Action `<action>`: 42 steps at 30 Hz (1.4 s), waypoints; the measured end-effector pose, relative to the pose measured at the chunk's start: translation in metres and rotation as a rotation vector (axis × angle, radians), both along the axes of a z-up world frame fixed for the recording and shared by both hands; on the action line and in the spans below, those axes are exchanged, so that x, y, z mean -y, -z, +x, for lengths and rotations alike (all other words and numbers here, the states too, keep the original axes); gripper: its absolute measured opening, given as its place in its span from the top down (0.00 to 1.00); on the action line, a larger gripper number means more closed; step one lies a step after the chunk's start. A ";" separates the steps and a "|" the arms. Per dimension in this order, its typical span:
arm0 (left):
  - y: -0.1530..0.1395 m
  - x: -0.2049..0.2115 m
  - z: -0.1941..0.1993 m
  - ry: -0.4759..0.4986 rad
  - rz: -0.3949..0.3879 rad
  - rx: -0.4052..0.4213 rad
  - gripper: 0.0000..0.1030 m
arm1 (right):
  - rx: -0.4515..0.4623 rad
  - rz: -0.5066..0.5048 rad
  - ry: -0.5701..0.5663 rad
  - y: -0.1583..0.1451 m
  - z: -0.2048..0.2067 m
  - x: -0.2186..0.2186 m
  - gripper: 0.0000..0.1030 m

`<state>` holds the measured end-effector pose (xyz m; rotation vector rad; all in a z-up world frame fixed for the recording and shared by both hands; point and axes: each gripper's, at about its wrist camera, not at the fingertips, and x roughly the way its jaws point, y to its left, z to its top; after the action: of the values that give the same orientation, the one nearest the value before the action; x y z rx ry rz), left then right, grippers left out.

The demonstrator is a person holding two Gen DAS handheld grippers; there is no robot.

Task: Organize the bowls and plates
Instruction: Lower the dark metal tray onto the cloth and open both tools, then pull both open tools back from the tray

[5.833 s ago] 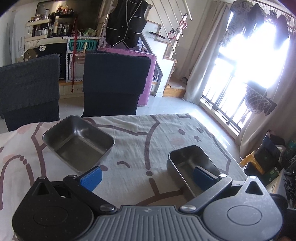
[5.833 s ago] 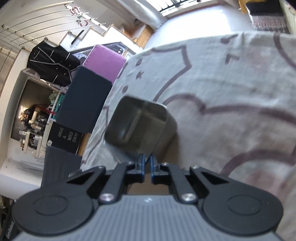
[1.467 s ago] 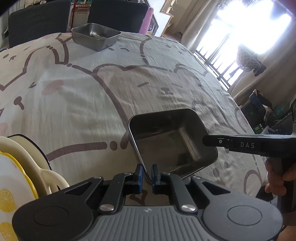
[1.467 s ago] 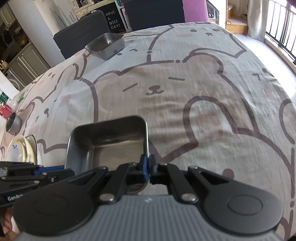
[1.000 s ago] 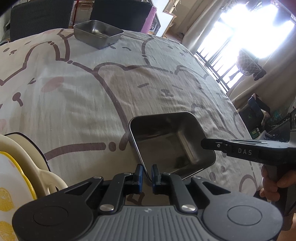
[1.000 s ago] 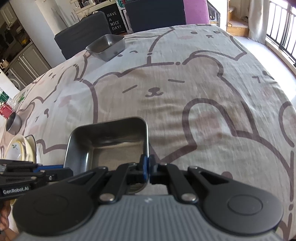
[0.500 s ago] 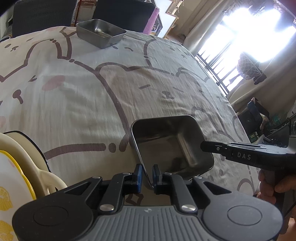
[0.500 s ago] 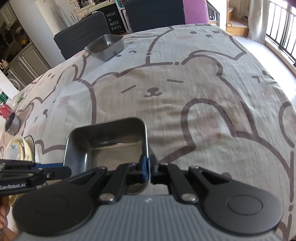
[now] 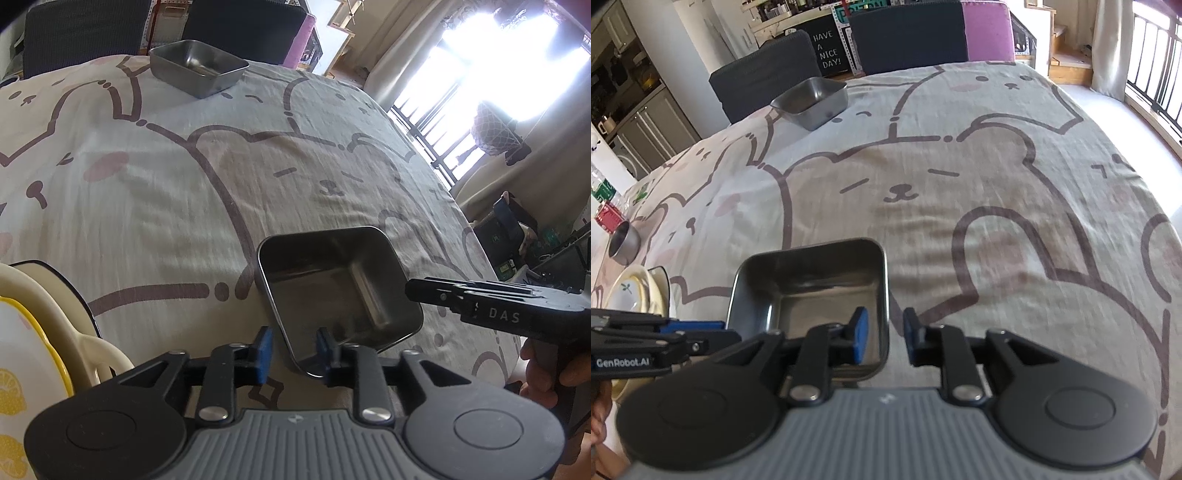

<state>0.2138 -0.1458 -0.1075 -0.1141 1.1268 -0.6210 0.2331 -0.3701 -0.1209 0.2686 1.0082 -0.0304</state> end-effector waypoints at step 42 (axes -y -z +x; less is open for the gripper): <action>-0.078 -0.059 0.168 -0.010 0.138 0.403 0.00 | 0.254 0.177 0.297 -0.064 0.113 -0.033 0.00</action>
<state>0.3819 -0.0865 -0.0297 0.1202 0.7747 -0.5268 0.3456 -0.3372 -0.0565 0.5686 0.7128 -0.1728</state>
